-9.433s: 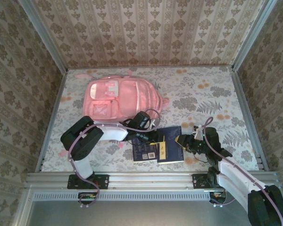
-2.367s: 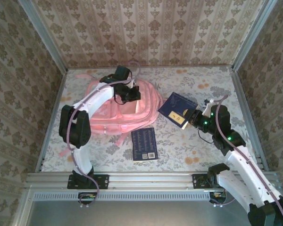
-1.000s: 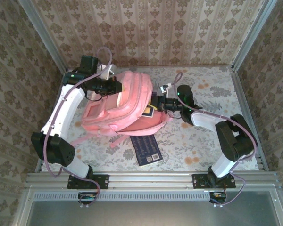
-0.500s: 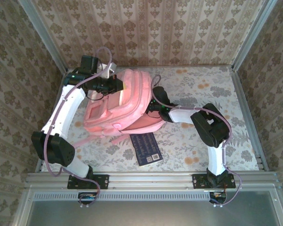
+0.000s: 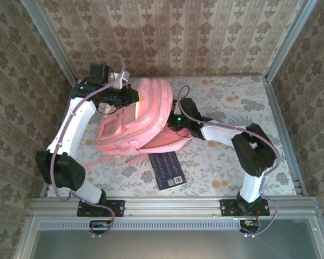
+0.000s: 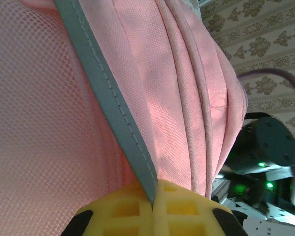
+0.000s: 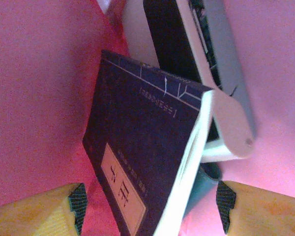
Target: Pack the student bag
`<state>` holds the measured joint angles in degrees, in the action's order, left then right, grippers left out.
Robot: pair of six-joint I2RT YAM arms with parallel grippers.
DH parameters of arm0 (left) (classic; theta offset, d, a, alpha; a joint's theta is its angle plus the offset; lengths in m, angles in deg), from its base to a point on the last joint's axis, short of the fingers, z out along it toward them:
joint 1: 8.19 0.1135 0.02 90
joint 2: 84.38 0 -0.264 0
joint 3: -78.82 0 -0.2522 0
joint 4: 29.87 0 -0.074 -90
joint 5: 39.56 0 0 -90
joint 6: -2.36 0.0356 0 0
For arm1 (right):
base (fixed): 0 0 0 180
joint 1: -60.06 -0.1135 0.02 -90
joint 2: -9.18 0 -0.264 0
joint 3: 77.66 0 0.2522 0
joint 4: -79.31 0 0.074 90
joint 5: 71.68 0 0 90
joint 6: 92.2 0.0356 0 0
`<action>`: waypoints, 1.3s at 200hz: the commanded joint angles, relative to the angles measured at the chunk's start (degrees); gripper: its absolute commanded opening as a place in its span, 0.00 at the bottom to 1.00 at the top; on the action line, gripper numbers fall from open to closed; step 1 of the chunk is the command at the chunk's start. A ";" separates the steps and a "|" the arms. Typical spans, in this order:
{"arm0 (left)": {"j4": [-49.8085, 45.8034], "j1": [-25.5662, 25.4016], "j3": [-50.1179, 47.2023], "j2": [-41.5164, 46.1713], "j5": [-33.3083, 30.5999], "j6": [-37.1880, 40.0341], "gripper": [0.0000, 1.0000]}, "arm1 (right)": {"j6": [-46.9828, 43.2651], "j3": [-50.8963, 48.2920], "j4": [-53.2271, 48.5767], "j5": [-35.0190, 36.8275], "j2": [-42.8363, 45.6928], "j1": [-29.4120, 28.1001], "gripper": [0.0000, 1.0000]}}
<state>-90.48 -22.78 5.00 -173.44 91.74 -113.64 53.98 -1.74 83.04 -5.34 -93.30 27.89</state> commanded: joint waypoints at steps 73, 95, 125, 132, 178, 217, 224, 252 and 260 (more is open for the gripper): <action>9.19 -5.52 -2.64 -3.29 -3.12 -1.71 0.00 | -10.70 -12.70 -28.43 27.04 30.44 4.21 0.63; 10.53 -8.47 -4.48 -5.84 -4.98 -1.94 0.00 | -12.22 -16.04 -31.59 28.16 36.53 4.13 0.63; 13.72 -9.84 -8.02 -6.51 -6.23 -4.52 0.23 | -14.01 -18.98 -33.39 22.38 40.06 3.55 0.62; 14.09 -9.84 -8.64 -5.88 -6.20 -4.98 0.27 | -14.23 -19.52 -33.40 20.68 40.31 3.06 0.62; 18.74 -11.12 -21.70 9.07 -6.57 -9.75 0.48 | -14.99 -23.22 -31.94 10.48 39.01 -3.07 0.63; 24.52 -19.16 -41.81 23.33 -10.72 -18.10 0.59 | -11.04 -26.74 -28.52 8.82 36.40 -8.16 0.63; 26.54 -20.61 -45.89 25.25 -11.24 -20.54 0.63 | -10.18 -27.36 -27.29 8.55 36.02 -8.72 0.63; 30.45 -26.22 -58.16 30.85 -16.04 -28.34 0.76 | -6.49 -29.85 -22.99 8.96 34.50 -10.41 0.63; 30.72 -27.32 -60.60 32.22 -17.65 -30.22 0.77 | -5.25 -30.42 -22.41 9.68 34.00 -10.57 0.63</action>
<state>-63.62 -47.46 -49.27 -144.57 79.96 -134.93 44.19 -30.38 55.98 4.52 -57.98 18.25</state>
